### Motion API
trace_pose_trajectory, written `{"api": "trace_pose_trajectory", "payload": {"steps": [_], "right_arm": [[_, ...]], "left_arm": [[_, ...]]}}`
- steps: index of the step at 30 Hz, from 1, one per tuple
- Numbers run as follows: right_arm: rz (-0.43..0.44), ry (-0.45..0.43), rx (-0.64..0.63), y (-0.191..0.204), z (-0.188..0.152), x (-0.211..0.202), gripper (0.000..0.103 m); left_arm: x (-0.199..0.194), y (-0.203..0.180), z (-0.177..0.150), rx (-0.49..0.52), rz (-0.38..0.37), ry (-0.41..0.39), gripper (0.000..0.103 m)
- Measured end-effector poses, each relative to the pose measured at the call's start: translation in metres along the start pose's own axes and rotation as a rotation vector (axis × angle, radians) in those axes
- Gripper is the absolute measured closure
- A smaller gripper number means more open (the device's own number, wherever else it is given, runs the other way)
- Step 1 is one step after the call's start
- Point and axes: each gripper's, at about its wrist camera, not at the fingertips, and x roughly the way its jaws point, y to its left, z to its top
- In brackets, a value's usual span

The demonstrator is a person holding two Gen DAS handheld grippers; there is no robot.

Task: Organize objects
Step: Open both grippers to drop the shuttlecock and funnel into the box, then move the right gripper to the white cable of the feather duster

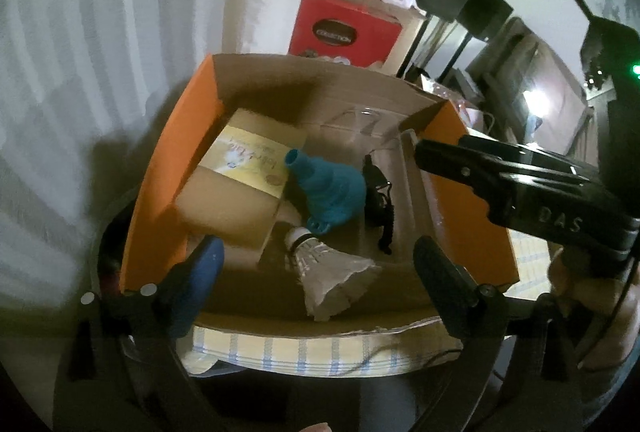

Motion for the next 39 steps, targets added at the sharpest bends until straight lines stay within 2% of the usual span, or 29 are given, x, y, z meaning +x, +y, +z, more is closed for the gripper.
{"api": "trace_pose_trajectory", "payload": {"steps": [3,7,14,19,24,33,39], "right_arm": [[-0.025,0.000,0.001,-0.007,-0.008,-0.008,0.033],[-0.041,-0.001,0.012,-0.016,-0.016,-0.019,0.024],[-0.077,-0.029,0.045,-0.033,-0.029,-0.040,0.019],[-0.072,-0.038,0.079,-0.045,-0.042,-0.053,0.017],[-0.093,-0.049,0.102,-0.057,-0.053,-0.064,0.016],[-0.123,-0.068,0.152,-0.084,-0.069,-0.084,0.016],[-0.130,-0.077,0.190,-0.107,-0.078,-0.093,0.016]], "left_arm": [[-0.002,-0.009,-0.001,0.020,0.010,-0.007,0.007],[-0.006,-0.019,0.001,0.038,0.029,-0.027,0.002],[-0.015,-0.030,0.007,0.050,0.063,-0.071,0.001],[-0.019,-0.042,0.007,0.090,0.075,-0.101,0.001],[-0.014,-0.051,0.009,0.072,0.042,-0.077,0.001],[-0.004,-0.082,0.009,0.110,0.028,-0.081,0.000],[0.003,-0.102,0.011,0.116,-0.010,-0.080,0.000]]}}
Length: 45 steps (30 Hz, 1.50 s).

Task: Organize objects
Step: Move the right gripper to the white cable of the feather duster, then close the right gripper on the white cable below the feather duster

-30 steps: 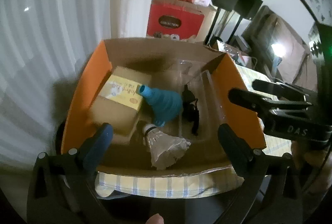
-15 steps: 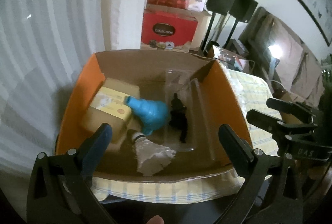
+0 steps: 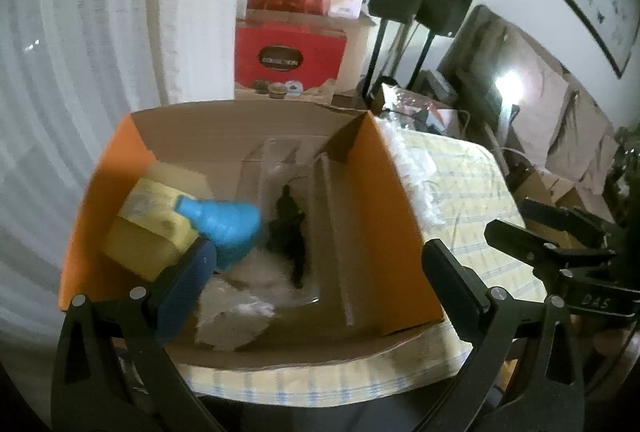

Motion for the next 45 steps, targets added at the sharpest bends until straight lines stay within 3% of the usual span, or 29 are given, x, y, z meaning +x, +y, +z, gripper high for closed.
{"api": "trace_pose_trajectory", "payload": {"steps": [4,9,14,17,21,26,28,35,40,45], "right_arm": [[-0.012,0.001,0.042,-0.023,-0.001,-0.001,0.016],[-0.022,0.010,0.079,-0.043,-0.003,0.004,0.017],[-0.006,0.029,0.095,-0.051,-0.013,0.016,0.019],[0.008,0.052,0.100,-0.050,-0.022,0.029,0.023],[0.047,0.088,0.113,-0.047,-0.034,0.050,0.037],[0.112,0.118,0.137,-0.043,-0.041,0.073,0.043],[0.123,0.128,0.140,-0.040,-0.041,0.080,0.051],[0.147,0.167,0.151,-0.033,-0.045,0.100,0.057],[0.172,0.210,0.127,-0.022,-0.054,0.113,0.070],[0.129,0.204,0.093,-0.013,-0.056,0.114,0.074]], "left_arm": [[0.003,-0.007,0.002,-0.007,0.015,-0.014,0.000],[0.018,-0.012,0.004,-0.021,-0.030,0.030,0.000],[0.026,-0.021,0.004,-0.008,-0.030,0.034,0.000],[0.030,-0.025,0.002,0.006,-0.033,0.037,0.001],[0.036,-0.030,0.001,0.025,-0.025,0.042,0.004],[0.044,-0.032,-0.002,0.031,-0.024,0.059,0.007],[0.045,-0.033,-0.003,0.032,-0.023,0.061,0.007],[0.049,-0.036,-0.005,0.031,-0.030,0.069,0.007],[0.050,-0.036,-0.007,0.025,-0.041,0.077,0.007],[0.053,-0.037,-0.007,0.021,-0.052,0.088,0.007]]}}
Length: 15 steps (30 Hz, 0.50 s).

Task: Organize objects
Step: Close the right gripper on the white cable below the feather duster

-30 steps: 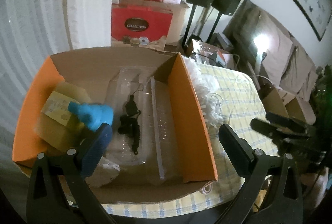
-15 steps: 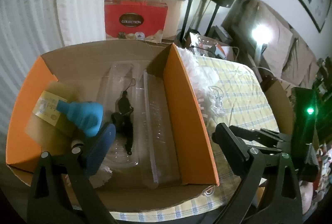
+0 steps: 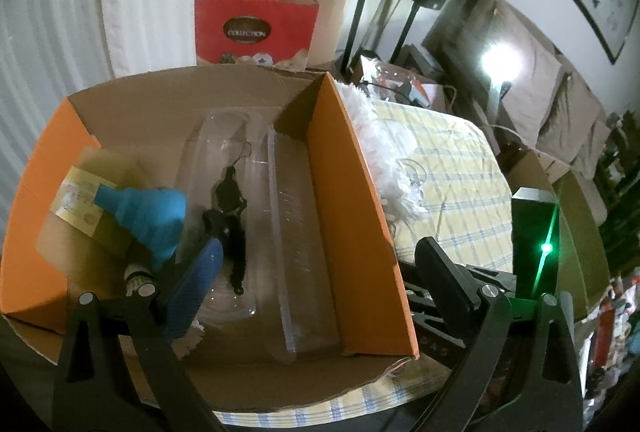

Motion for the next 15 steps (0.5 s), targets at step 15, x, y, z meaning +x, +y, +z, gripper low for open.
{"api": "trace_pose_trajectory", "payload": {"steps": [15], "right_arm": [[0.019,-0.061,0.042,-0.017,0.002,-0.045,0.097]], "left_arm": [[0.000,-0.020,0.011,0.010,-0.092,0.035,0.007]]}}
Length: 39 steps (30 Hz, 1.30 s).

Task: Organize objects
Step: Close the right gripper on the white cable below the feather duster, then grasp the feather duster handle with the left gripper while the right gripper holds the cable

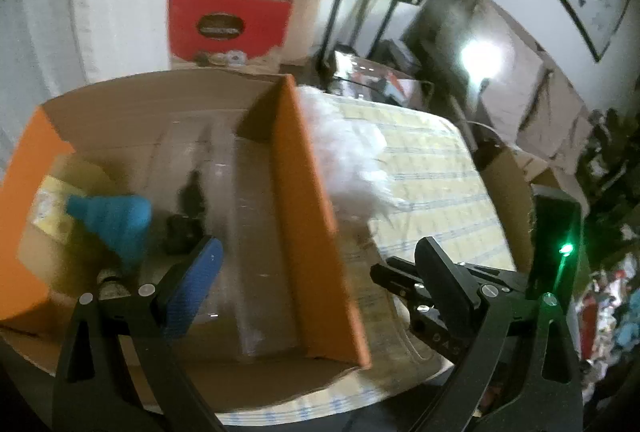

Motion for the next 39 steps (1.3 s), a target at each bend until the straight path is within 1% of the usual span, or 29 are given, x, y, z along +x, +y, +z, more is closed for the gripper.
{"api": "trace_pose_trajectory", "payload": {"steps": [3,5,7,9,11,13,15,17,19,21,23,24,25,26,30,39], "right_arm": [[0.042,-0.012,0.030,-0.006,0.001,-0.011,0.097],[0.025,-0.013,0.022,-0.006,0.000,-0.015,0.097],[0.024,-0.007,0.026,-0.006,-0.005,-0.016,0.097],[0.022,-0.007,0.025,-0.006,-0.006,-0.016,0.097],[0.026,-0.010,0.028,-0.008,-0.012,-0.019,0.098],[0.025,-0.023,0.035,-0.011,-0.012,-0.024,0.098],[0.022,-0.033,0.037,-0.015,-0.011,-0.028,0.098],[0.011,-0.035,0.037,-0.015,-0.012,-0.033,0.098],[-0.004,-0.037,0.034,-0.017,-0.013,-0.035,0.094],[-0.016,-0.017,0.029,-0.017,-0.018,-0.032,0.094],[-0.006,0.002,0.039,-0.018,-0.024,-0.026,0.088],[-0.012,0.012,0.035,-0.017,-0.028,-0.022,0.081],[-0.018,0.017,0.032,-0.018,-0.031,-0.019,0.077],[-0.020,0.024,0.029,-0.017,-0.034,-0.016,0.075],[-0.029,0.045,0.027,-0.014,-0.044,-0.006,0.075],[-0.064,0.041,-0.015,0.001,-0.055,0.002,0.075]], "left_arm": [[0.005,-0.012,0.007,0.013,-0.019,0.017,0.007],[0.009,-0.020,0.012,0.038,-0.016,0.033,0.008],[0.014,-0.027,0.017,0.054,-0.007,0.051,0.011],[0.016,-0.034,0.022,0.076,0.002,0.058,0.011],[0.019,-0.044,0.026,0.111,0.026,0.065,0.016],[0.025,-0.051,0.028,0.138,0.045,0.087,0.024],[0.032,-0.056,0.029,0.149,0.052,0.109,0.028],[0.037,-0.061,0.029,0.163,0.074,0.111,0.028],[0.039,-0.063,0.030,0.173,0.092,0.107,0.028],[0.041,-0.065,0.032,0.176,0.100,0.108,0.028],[0.042,-0.067,0.034,0.181,0.112,0.106,0.034],[0.042,-0.067,0.035,0.178,0.110,0.110,0.035],[0.042,-0.066,0.035,0.175,0.104,0.111,0.035],[0.042,-0.067,0.035,0.172,0.099,0.110,0.035],[0.045,-0.071,0.034,0.169,0.092,0.116,0.035],[0.042,-0.076,0.034,0.172,0.085,0.109,0.035]]}}
